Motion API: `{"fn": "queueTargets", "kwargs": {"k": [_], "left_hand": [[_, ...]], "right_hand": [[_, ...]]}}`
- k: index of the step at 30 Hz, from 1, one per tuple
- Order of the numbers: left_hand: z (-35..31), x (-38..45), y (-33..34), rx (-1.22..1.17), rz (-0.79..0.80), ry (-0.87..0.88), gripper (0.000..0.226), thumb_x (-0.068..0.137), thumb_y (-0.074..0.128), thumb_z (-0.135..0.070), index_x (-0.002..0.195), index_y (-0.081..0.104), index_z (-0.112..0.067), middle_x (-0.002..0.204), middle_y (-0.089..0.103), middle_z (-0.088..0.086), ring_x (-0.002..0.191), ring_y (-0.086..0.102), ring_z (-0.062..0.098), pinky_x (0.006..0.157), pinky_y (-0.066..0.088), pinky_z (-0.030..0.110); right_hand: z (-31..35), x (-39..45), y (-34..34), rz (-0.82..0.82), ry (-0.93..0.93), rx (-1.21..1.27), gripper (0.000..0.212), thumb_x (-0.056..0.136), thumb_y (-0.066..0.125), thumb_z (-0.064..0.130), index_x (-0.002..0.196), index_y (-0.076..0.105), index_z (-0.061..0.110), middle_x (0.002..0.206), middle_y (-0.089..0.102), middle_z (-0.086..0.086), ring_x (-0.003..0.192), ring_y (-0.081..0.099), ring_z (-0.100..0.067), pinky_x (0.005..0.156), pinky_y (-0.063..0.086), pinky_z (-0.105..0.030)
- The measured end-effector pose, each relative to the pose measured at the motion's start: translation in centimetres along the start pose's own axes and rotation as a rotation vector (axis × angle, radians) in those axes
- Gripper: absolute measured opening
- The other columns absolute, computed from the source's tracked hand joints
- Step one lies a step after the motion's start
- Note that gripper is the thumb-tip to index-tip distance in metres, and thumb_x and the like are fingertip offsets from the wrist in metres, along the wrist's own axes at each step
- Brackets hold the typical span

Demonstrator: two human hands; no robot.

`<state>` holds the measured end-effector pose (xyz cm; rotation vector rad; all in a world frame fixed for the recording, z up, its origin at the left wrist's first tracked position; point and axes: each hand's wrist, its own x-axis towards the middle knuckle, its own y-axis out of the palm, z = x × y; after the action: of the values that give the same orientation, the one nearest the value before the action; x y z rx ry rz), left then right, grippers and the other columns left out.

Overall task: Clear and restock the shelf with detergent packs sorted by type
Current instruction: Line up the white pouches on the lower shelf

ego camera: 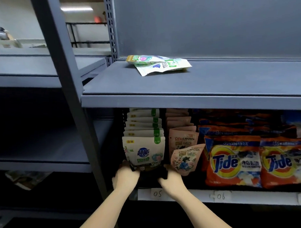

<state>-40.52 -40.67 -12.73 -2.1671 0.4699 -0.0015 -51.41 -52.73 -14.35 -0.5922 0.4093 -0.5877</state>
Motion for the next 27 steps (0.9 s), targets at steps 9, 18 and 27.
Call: {"fn": "queueTargets", "kwargs": {"k": [9, 18, 27], "left_hand": [[-4.0, -5.7, -6.0, 0.162, -0.082, 0.174, 0.040, 0.091, 0.049, -0.039, 0.125, 0.047, -0.018, 0.127, 0.054, 0.002, 0.116, 0.050, 0.024, 0.099, 0.038, 0.038], [-11.2, -11.8, -12.9, -0.052, -0.625, 0.640, 0.023, 0.087, 0.053, -0.038, 0.072, 0.054, -0.021, 0.070, 0.058, -0.008, 0.070, 0.054, 0.013, 0.062, 0.040, 0.029], [-18.5, -4.9, -19.3, 0.009, -0.549, 0.545, 0.021, 0.088, 0.051, -0.029, 0.106, 0.056, -0.018, 0.113, 0.057, 0.001, 0.108, 0.050, 0.024, 0.087, 0.043, 0.038]], "right_hand": [[4.1, -5.2, -6.3, 0.044, -0.159, -0.274, 0.051, 0.087, 0.055, 0.028, 0.135, 0.040, 0.017, 0.132, 0.048, -0.010, 0.120, 0.047, -0.027, 0.099, 0.042, -0.037], [11.6, -9.6, -14.7, -0.301, -0.591, -0.120, 0.024, 0.087, 0.058, 0.046, 0.089, 0.071, 0.026, 0.081, 0.069, 0.013, 0.079, 0.063, -0.001, 0.073, 0.055, -0.030], [18.3, -3.8, -22.2, -0.523, -0.606, -0.135, 0.010, 0.083, 0.057, 0.028, 0.076, 0.064, 0.025, 0.081, 0.068, 0.006, 0.081, 0.062, -0.019, 0.077, 0.053, -0.034]]}}
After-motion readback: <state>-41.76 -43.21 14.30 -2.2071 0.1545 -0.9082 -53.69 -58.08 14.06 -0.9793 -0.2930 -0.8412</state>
